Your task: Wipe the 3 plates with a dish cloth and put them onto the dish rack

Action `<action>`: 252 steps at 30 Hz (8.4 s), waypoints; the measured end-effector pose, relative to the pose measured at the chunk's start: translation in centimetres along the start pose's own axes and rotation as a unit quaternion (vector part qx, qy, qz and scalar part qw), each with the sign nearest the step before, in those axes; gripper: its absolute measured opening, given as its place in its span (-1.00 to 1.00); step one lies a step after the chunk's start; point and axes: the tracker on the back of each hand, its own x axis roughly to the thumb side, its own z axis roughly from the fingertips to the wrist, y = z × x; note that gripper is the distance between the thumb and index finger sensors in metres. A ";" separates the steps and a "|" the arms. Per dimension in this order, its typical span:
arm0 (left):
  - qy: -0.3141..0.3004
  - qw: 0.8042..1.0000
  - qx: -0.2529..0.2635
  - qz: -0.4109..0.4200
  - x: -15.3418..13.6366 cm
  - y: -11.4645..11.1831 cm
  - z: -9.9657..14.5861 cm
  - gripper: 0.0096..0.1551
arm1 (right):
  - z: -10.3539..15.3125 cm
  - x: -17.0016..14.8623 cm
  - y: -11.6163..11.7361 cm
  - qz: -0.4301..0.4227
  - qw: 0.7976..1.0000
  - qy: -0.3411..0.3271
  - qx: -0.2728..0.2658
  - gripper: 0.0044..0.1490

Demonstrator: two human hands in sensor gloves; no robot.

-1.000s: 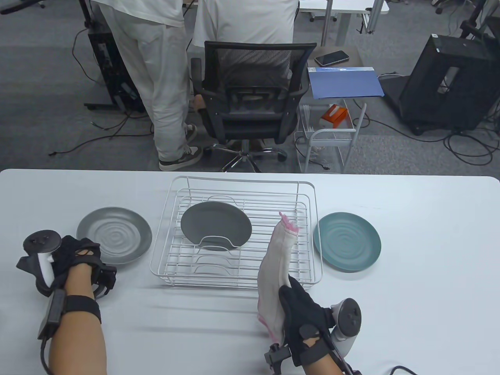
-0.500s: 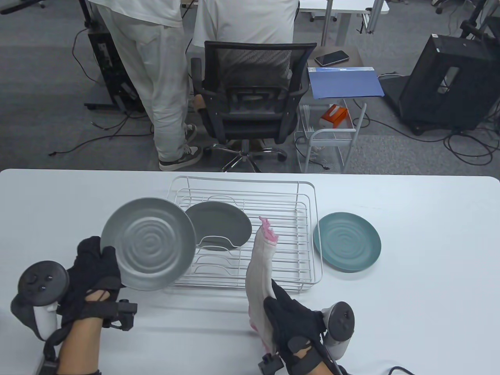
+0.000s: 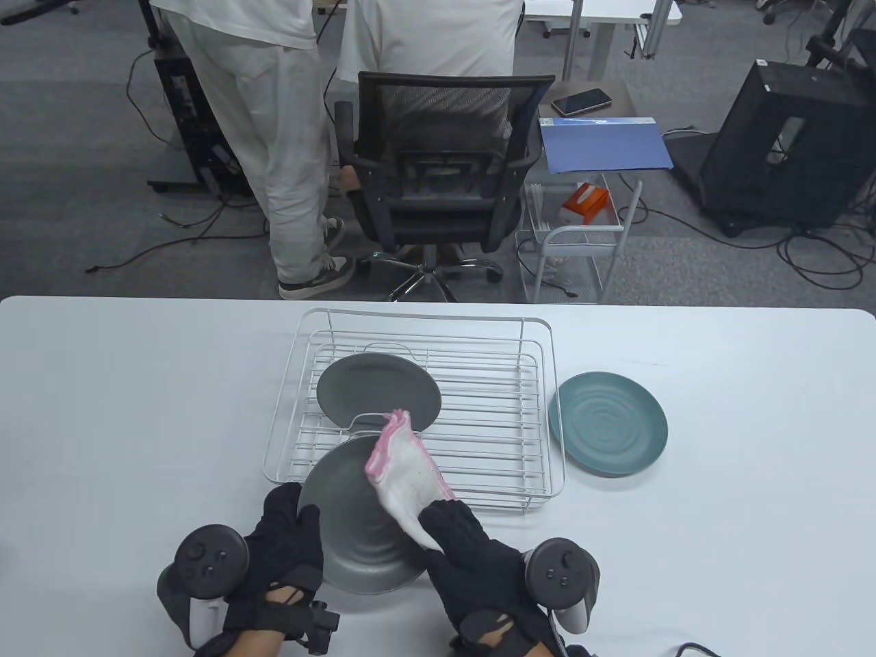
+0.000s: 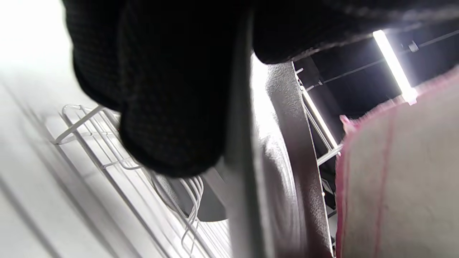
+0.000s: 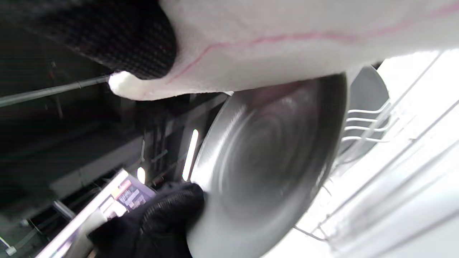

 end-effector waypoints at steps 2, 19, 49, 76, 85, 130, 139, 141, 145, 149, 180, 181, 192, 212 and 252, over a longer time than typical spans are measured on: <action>0.003 0.999 -0.021 0.032 0.0 -0.4 0.1 -0.45 | 0.0 0.0 0.8 0.031 0.999 0.022 0.038 -0.29; -0.051 0.972 -0.214 0.086 1.6 -4.1 1.4 -0.19 | 0.2 -2.1 1.4 0.072 0.988 0.137 0.028 -0.28; -0.082 0.969 -0.209 0.107 0.2 -3.7 0.2 -0.16 | -0.6 -1.7 3.6 -0.153 0.971 0.044 0.180 -0.29; -0.119 0.946 -0.294 0.065 1.4 -6.0 0.9 -0.15 | 0.1 -1.6 -0.2 -0.065 0.995 0.077 -0.028 -0.28; -0.124 0.951 -0.280 0.044 1.8 -6.6 1.3 -0.15 | 0.0 0.0 2.2 -0.100 0.994 -0.004 0.048 -0.28; -0.136 0.948 -0.282 0.065 2.6 -6.8 1.9 -0.15 | 0.0 0.1 0.8 -0.089 0.996 -0.019 -0.016 -0.27; -0.109 0.963 -0.212 0.124 1.6 -6.1 1.7 -0.19 | 0.4 0.2 4.4 -0.238 0.968 0.007 0.078 -0.26; -0.107 0.966 -0.196 0.127 1.5 -5.7 1.6 -0.19 | 0.4 -0.1 4.4 -0.245 0.966 0.023 0.085 -0.26; -0.106 0.971 -0.165 0.138 1.2 -4.7 1.4 -0.21 | 0.3 -0.6 4.1 -0.235 0.963 0.064 0.112 -0.25; -0.110 0.975 -0.141 0.130 1.2 -4.0 1.3 -0.22 | 0.1 -0.8 3.5 -0.160 0.975 0.075 0.133 -0.26; -0.090 0.973 -0.165 0.135 0.9 -4.5 1.2 -0.24 | 0.2 -0.4 -4.4 -0.120 0.982 -0.021 -0.146 -0.29; -0.084 0.975 -0.153 0.135 0.7 -4.3 1.1 -0.26 | 0.3 -0.3 -4.6 -0.146 0.977 -0.024 -0.155 -0.29; -0.087 0.989 -0.069 0.101 0.2 -2.8 1.0 -0.34 | 0.6 -0.2 -4.7 -0.234 0.957 -0.010 -0.169 -0.29; -0.129 0.985 0.051 -0.103 6.6 6.8 -7.0 -0.45 | 0.7 -1.9 -4.9 -0.259 0.945 0.026 -0.198 -0.29; -0.072 0.912 -0.048 -0.400 8.2 -6.5 -17.7 -0.53 | 0.5 -2.1 -4.5 -0.247 0.952 0.039 -0.175 -0.28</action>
